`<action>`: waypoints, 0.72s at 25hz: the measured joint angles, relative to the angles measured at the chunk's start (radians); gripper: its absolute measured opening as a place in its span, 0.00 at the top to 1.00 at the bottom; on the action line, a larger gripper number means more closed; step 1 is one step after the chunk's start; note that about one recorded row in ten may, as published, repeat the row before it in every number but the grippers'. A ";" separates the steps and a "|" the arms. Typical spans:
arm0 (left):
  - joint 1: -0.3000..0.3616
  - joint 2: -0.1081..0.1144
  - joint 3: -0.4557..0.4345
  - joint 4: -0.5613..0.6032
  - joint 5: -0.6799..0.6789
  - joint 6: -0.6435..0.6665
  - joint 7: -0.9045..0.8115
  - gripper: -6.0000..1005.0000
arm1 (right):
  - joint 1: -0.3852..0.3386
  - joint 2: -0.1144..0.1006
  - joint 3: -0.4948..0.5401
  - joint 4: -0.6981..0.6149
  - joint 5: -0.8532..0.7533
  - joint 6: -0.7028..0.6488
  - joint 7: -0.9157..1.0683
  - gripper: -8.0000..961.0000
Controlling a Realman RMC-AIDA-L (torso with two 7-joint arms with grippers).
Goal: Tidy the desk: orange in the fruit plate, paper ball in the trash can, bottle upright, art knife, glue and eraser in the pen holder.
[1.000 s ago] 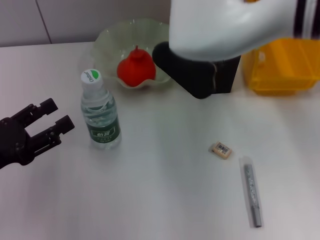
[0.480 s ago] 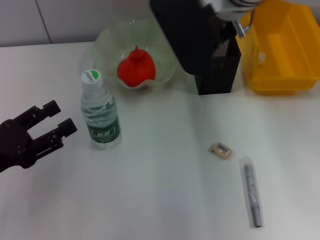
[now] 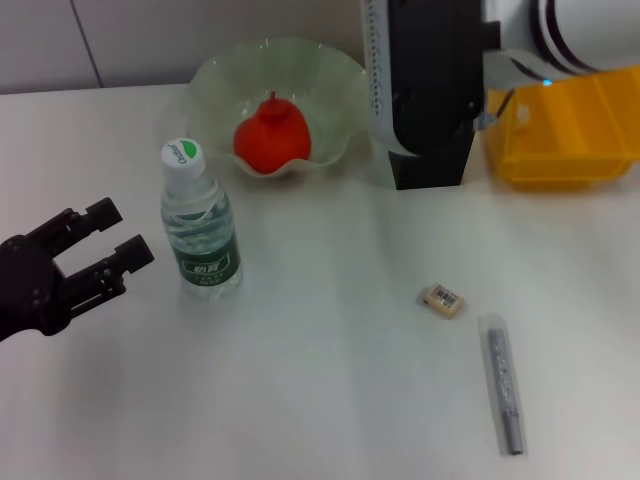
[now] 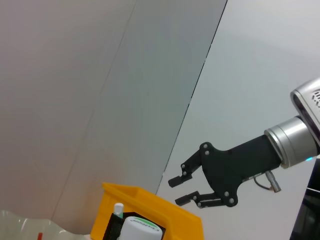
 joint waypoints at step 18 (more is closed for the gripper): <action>0.034 -0.006 0.024 -0.019 0.002 0.005 -0.002 0.22 | 0.003 -0.006 0.182 -0.071 0.260 -0.357 0.396 0.72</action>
